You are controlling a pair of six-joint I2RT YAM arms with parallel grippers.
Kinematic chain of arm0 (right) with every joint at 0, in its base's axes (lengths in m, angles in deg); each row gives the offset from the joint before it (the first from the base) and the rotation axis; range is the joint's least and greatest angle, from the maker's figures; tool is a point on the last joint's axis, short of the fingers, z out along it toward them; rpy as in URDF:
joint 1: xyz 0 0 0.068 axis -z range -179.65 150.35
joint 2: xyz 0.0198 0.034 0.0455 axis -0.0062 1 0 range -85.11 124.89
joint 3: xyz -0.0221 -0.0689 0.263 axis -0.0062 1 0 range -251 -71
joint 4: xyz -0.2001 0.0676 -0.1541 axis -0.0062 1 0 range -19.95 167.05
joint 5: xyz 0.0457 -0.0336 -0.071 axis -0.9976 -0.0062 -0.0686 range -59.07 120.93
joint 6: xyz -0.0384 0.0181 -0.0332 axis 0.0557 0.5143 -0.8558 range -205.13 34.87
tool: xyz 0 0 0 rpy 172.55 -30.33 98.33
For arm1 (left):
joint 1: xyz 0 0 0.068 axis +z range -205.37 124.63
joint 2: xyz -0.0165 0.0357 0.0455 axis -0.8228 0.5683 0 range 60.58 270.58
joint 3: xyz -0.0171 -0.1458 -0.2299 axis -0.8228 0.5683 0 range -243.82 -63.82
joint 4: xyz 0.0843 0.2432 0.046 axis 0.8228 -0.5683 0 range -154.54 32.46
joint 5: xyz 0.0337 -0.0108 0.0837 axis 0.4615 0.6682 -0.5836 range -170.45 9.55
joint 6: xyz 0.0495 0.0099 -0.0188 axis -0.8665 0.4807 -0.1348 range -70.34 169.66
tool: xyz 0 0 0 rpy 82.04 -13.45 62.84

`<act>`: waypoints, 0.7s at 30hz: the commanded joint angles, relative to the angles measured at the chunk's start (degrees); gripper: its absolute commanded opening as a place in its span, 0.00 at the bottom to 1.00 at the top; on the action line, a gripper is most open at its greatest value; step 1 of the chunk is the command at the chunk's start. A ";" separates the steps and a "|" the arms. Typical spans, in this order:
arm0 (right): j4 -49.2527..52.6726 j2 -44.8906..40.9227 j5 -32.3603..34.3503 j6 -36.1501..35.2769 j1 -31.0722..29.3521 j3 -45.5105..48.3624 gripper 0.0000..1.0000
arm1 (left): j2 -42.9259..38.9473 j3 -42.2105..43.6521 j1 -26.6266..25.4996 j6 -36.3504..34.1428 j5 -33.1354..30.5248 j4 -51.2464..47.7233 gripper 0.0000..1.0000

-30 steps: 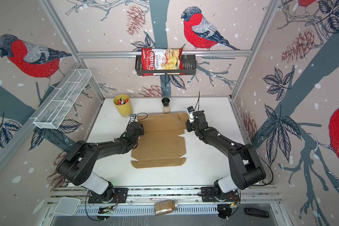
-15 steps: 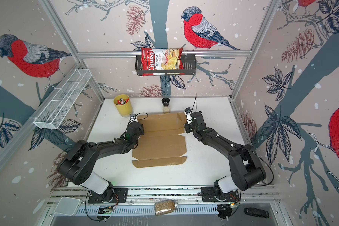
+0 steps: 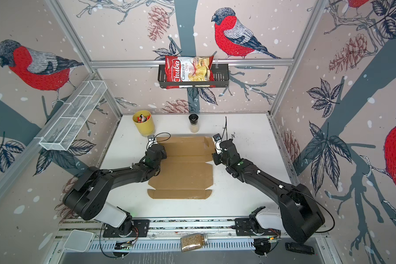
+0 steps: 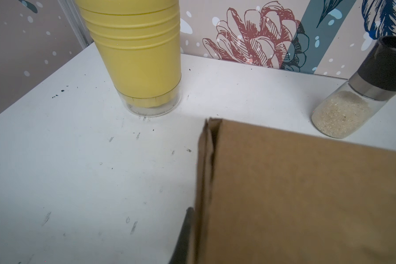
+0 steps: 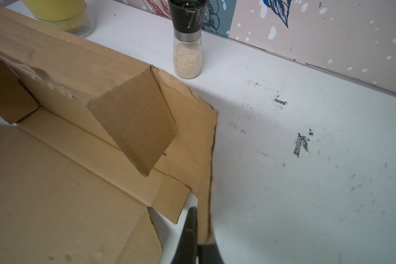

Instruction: Fold the paper box

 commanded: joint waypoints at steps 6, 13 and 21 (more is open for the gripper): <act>2.11 -4.64 -6.33 3.26 -1.20 3.14 0.04 | -0.58 0.75 0.01 2.05 -0.78 -3.33 0.00; 4.04 -8.60 -6.73 4.34 -5.00 3.64 0.03 | -1.66 1.45 0.15 2.45 -0.91 -3.27 0.00; -2.03 -6.05 -6.90 7.36 -6.22 3.29 0.04 | -1.85 0.93 0.01 2.97 0.13 -2.54 0.00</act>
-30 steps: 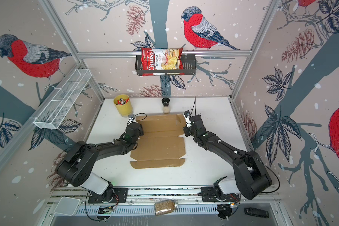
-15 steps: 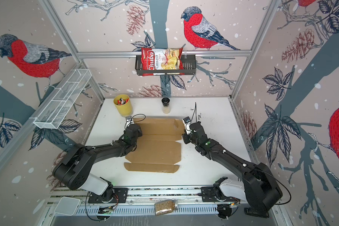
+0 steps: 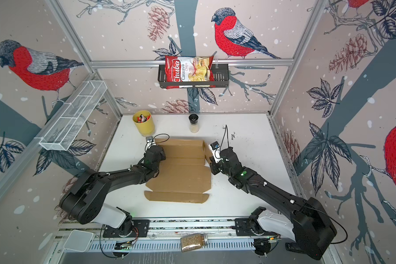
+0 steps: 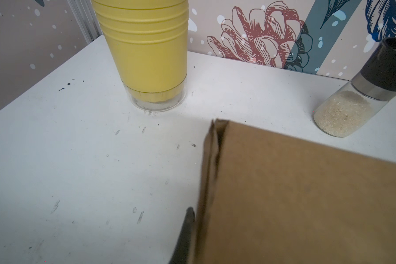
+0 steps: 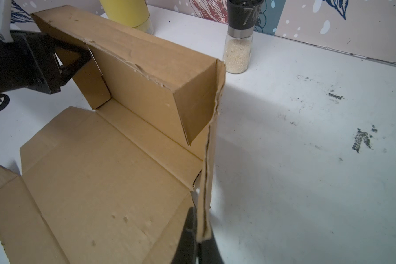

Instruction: Fold the paper box

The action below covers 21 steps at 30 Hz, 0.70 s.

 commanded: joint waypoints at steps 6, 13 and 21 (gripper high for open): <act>-3.91 7.80 1.65 4.34 -2.90 -6.13 0.06 | 0.09 -0.35 -0.76 1.76 0.43 -1.52 0.00; -10.71 10.57 8.53 5.71 -5.66 -1.09 0.09 | 0.42 0.45 -1.04 2.19 -0.03 -0.75 0.00; -13.89 10.75 3.33 2.55 -3.73 -0.38 0.20 | 0.84 1.09 -1.05 -2.22 0.69 2.04 0.00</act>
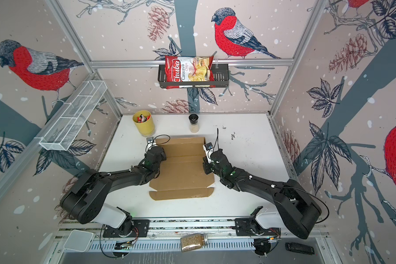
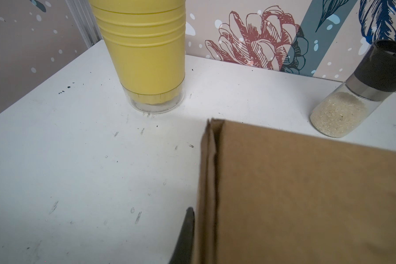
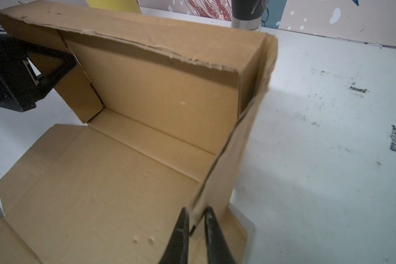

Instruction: Fold the paper box

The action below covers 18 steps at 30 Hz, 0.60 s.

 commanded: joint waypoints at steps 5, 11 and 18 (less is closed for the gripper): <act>2.18 -0.65 -10.05 -2.77 4.56 -3.41 0.35 | 0.81 0.96 -0.11 -4.05 2.41 1.85 0.00; 6.94 -3.71 -18.63 -2.98 9.54 -6.46 0.47 | 1.00 1.88 -1.10 -5.49 1.07 3.37 0.00; 8.06 -11.40 -17.83 5.52 22.73 -11.12 0.60 | 0.65 1.73 -1.78 -8.37 0.58 4.39 0.00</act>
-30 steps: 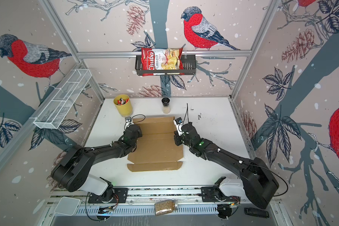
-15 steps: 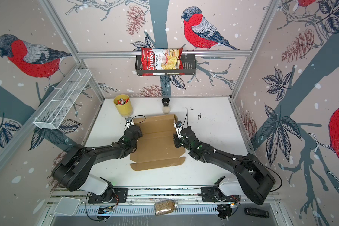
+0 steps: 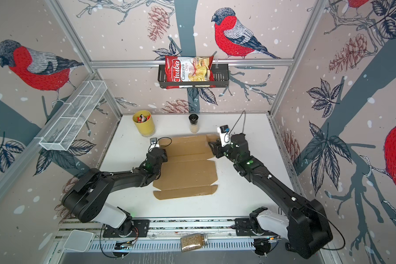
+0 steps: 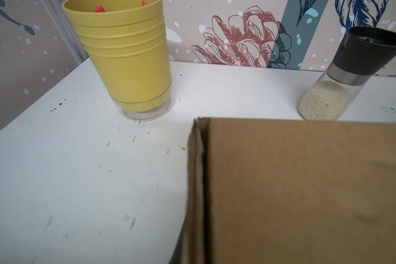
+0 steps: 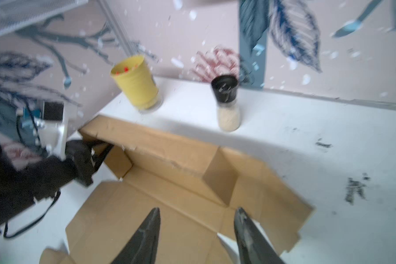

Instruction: Fold the paper box

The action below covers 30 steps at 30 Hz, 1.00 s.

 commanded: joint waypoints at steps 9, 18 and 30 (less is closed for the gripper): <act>5.69 20.19 -22.71 17.07 17.32 -15.83 0.71 | 0.64 -1.88 -0.19 -2.36 1.92 -2.31 0.00; -0.25 29.69 -39.79 24.38 17.15 -16.45 0.63 | 1.22 -3.51 -0.06 -2.10 1.73 -3.52 0.00; -7.08 24.82 -44.86 29.74 13.38 -7.97 0.66 | 1.24 -2.66 -0.06 -1.07 1.57 -2.98 0.00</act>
